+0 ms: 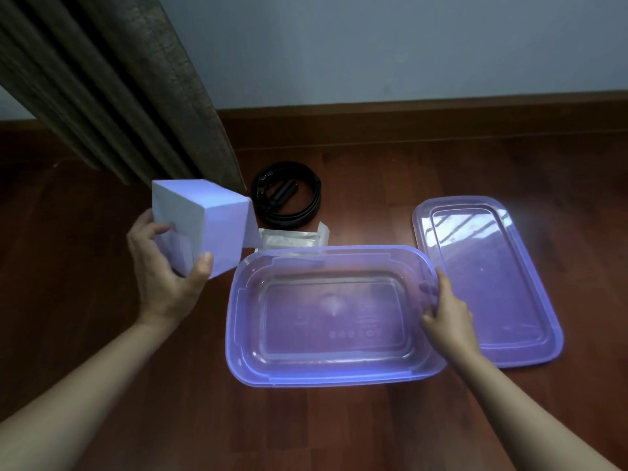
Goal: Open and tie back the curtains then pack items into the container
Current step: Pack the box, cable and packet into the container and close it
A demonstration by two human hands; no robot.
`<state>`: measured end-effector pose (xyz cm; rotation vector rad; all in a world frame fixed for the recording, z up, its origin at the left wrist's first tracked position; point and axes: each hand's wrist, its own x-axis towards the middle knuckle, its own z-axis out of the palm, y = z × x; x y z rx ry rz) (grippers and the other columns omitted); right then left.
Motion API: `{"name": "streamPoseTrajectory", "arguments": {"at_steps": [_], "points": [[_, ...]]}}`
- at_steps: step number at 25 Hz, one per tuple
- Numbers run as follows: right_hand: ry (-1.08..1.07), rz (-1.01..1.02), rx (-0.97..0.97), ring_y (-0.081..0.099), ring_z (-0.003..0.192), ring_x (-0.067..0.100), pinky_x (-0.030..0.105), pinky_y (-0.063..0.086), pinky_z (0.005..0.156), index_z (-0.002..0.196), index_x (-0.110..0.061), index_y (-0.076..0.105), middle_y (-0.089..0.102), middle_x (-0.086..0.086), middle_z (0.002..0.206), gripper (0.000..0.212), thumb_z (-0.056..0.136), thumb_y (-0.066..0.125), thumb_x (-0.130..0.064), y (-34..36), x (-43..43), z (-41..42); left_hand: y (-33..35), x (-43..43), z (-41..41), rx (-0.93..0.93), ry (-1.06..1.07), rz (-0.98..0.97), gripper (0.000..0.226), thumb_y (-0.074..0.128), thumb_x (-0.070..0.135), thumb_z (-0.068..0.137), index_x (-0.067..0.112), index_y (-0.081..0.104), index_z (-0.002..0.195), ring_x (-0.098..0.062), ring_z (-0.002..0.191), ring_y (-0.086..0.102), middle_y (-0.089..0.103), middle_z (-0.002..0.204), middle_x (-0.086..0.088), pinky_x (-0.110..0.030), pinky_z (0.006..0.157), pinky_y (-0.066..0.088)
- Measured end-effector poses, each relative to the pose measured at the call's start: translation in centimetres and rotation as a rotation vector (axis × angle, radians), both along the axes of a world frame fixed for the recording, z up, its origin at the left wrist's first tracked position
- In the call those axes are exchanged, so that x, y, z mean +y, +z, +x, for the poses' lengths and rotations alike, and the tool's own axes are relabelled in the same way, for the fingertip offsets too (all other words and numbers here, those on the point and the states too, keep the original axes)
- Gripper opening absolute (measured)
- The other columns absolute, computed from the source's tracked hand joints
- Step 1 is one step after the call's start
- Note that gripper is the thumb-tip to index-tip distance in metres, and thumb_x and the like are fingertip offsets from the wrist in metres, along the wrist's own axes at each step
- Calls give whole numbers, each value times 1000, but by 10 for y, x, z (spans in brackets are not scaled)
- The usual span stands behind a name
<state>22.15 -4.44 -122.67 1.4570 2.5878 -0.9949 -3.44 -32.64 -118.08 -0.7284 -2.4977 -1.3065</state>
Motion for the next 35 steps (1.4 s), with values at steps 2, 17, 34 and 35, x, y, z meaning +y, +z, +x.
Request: {"name": "streamPoseTrajectory", "arguments": {"at_steps": [2,17,34,35], "points": [[-9,-6,20,58,105,41,39,40,78,142,-16,29,64,1,125,69,79,46,6,-2,1,0,13,5,19,-43,-208,178,56,60,43,66,28,32,111,-31,124,43,36,131,-19,-39,93,40],[124,-869,445,59,114,8,31,47,93,127,-37,48,61,-14,124,55,81,41,-65,54,-64,-43,16,63,96,-1671,-209,481,40,33,26,95,10,60,121,-38,106,55,59,126,-20,-58,94,41],[114,-730,287,64,101,13,28,56,82,123,-29,46,60,-3,122,37,91,58,-15,13,-73,-33,-30,51,97,-863,-352,-388,59,60,31,89,25,32,140,-16,120,54,54,132,7,-30,94,46],[132,-717,286,64,102,11,23,54,81,127,-26,47,59,-4,123,39,91,58,-15,12,-73,-33,-30,52,99,-795,-350,-412,62,58,32,90,24,27,142,-19,126,49,48,139,4,-30,96,44]]}}
